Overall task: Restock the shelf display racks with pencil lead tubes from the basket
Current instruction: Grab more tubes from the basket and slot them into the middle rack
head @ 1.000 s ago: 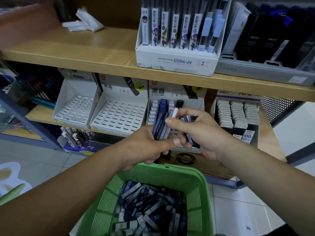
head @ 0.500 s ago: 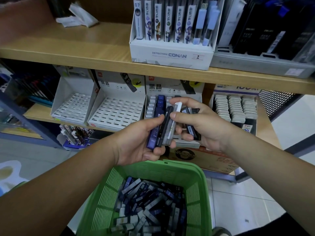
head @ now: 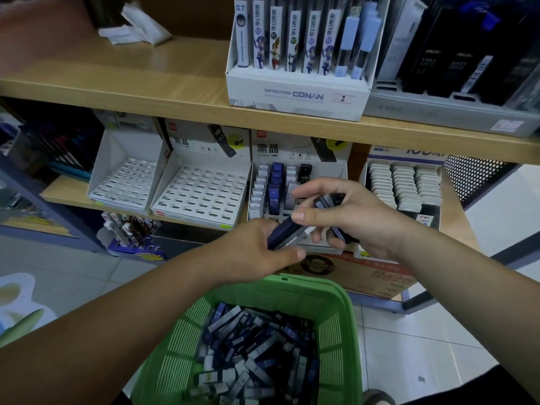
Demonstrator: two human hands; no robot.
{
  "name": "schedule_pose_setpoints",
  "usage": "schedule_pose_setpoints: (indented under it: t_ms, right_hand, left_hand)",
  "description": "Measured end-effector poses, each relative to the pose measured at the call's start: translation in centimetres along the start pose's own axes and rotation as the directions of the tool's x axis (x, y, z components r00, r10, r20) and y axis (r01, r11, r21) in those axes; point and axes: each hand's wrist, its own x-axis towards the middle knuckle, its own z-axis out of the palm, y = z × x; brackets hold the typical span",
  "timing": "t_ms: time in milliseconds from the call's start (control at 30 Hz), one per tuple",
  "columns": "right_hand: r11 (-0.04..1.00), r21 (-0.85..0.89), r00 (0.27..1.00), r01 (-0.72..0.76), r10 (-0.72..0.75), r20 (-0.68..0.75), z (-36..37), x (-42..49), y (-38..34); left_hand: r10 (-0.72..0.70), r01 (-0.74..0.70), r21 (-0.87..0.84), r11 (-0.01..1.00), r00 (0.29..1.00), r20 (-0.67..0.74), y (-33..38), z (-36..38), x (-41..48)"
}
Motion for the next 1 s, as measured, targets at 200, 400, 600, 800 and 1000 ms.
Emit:
schedule_pose_setpoints:
  t_ms: [200,400,600,800,1000]
  right_hand:
    - [0.901,-0.389,0.979,0.191,-0.145,0.145,-0.6,0.0,0.5]
    - [0.874,-0.447,0.981,0.193,-0.166,0.099,-2.0,0.1,0.7]
    - [0.949,-0.285,0.991,0.133,-0.129,0.034,-2.0,-0.5,1.1]
    - [0.981,-0.177,0.996,0.076,-0.085,-0.040,-3.1,-0.2,1.2]
    - [0.965,-0.263,0.997,0.008,0.012,0.073,-2.6,-0.7,1.2]
  left_hand:
    - [0.015,-0.017,0.127,0.992,1.000,0.023,-0.2,0.8,0.1]
    - [-0.053,0.052,0.009,0.999,0.987,0.150,0.0,-0.2,0.3]
    - [-0.031,0.069,-0.170,0.983,0.976,0.216,0.2,-0.2,-0.1]
    - [-0.047,0.109,-0.317,0.942,0.980,0.194,0.2,-0.7,-0.2]
    - [-0.044,0.104,-0.323,0.941,0.981,0.187,-0.1,-1.0,-0.5]
